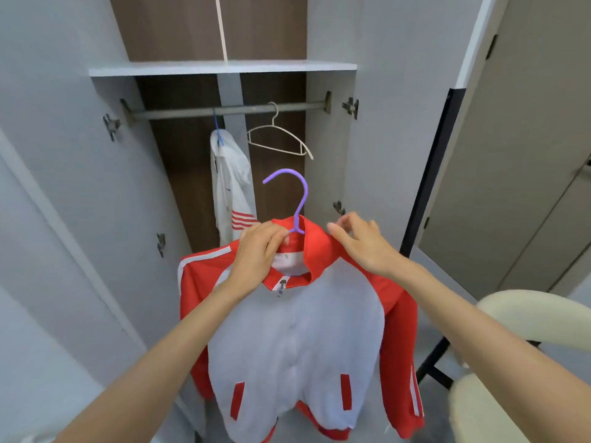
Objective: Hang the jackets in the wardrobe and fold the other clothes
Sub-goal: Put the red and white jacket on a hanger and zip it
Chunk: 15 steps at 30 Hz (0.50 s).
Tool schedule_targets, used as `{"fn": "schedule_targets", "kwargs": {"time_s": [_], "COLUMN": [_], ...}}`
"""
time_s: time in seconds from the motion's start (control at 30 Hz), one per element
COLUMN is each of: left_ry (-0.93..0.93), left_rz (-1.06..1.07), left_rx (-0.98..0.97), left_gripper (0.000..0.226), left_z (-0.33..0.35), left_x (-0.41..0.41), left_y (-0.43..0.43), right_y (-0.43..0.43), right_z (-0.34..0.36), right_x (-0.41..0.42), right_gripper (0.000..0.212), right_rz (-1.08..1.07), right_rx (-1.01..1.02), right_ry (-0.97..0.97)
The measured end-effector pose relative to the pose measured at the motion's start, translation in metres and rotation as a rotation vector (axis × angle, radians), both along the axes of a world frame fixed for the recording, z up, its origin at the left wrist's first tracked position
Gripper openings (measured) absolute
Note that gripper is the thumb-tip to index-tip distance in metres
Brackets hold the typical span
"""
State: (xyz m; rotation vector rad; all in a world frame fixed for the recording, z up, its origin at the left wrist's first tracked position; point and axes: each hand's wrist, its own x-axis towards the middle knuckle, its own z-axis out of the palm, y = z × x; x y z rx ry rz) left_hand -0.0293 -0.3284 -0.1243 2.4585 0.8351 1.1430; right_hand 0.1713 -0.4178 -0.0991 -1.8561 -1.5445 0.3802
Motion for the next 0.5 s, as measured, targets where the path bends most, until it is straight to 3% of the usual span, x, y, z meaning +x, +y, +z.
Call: {"fn": "schedule_targets", "kwargs": {"time_s": [0.07,0.13,0.27,0.37,0.5], "left_ry": [-0.001,0.036,0.221,0.11,-0.096], "left_rz": [-0.007,-0.014,0.056,0.124,0.304], "left_rx": [-0.011,-0.017,-0.077,-0.257,-0.384], "left_gripper": [0.025,0.027,0.025,0.031,0.035], "left_z": [0.006,0.012,0.025,0.032,0.035], "left_x": [0.021,0.041,0.076,0.094,0.1], "left_y": [0.017,0.036,0.082,0.109,0.147], "right_y": [0.01,0.025,0.062,0.096,0.138], "right_z": [-0.006,-0.004,0.007,0.01,0.01], "right_x": [0.023,0.042,0.072,0.099,0.132], "right_gripper": [0.044,0.047,0.03,0.023,0.018], "right_rz": [0.072,0.138,0.182,0.113,-0.025], "right_rx": [-0.142,-0.127,-0.039,-0.116,-0.172], "right_ry": [-0.09,-0.123,-0.027,0.045,-0.059]}}
